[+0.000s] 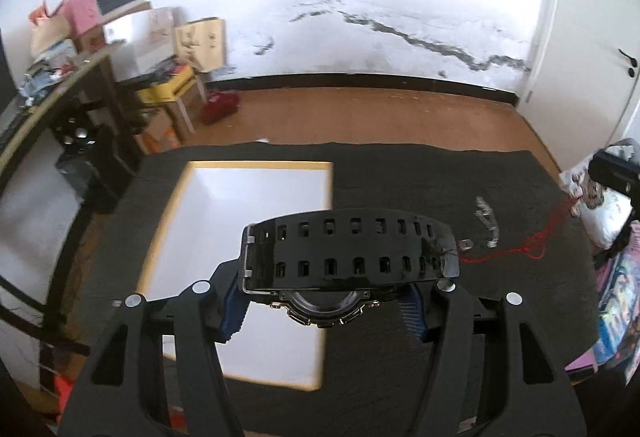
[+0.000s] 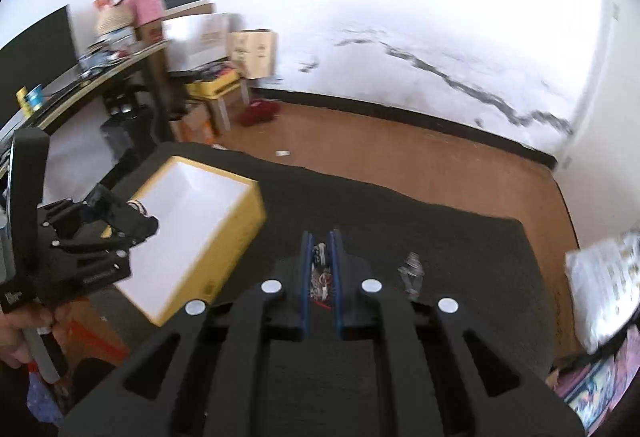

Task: Organize jewelry
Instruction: 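Carry the watch and red necklace into the yellow box with both tools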

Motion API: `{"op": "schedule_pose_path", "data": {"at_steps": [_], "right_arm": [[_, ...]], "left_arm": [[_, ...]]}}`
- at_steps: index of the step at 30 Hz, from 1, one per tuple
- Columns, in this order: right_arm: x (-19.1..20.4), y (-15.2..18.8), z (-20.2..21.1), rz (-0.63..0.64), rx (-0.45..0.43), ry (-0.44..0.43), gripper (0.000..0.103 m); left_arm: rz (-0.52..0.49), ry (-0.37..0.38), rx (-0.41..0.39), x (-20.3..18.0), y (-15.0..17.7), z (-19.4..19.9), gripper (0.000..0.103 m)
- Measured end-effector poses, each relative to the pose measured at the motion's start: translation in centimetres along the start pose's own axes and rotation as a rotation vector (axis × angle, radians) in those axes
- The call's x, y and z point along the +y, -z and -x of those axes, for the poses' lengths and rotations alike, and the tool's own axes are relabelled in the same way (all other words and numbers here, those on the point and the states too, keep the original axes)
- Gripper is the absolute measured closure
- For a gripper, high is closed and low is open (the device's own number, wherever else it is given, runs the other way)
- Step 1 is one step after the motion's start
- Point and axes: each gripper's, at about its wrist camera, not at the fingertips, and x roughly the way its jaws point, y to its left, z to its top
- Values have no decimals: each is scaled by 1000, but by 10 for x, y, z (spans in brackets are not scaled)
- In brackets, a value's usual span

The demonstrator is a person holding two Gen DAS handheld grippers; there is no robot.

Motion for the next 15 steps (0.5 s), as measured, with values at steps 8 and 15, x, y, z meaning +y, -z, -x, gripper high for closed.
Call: {"op": "schedule_pose_path", "data": {"at_steps": [8,15], "right_arm": [[112,-47,-19,103,4,-103,94],[172,-67,-42,148,20,-157,94]], "left_arm": [[61,-97,0,82,6,16,42],[112,-128,17,124,19,5,42]]}}
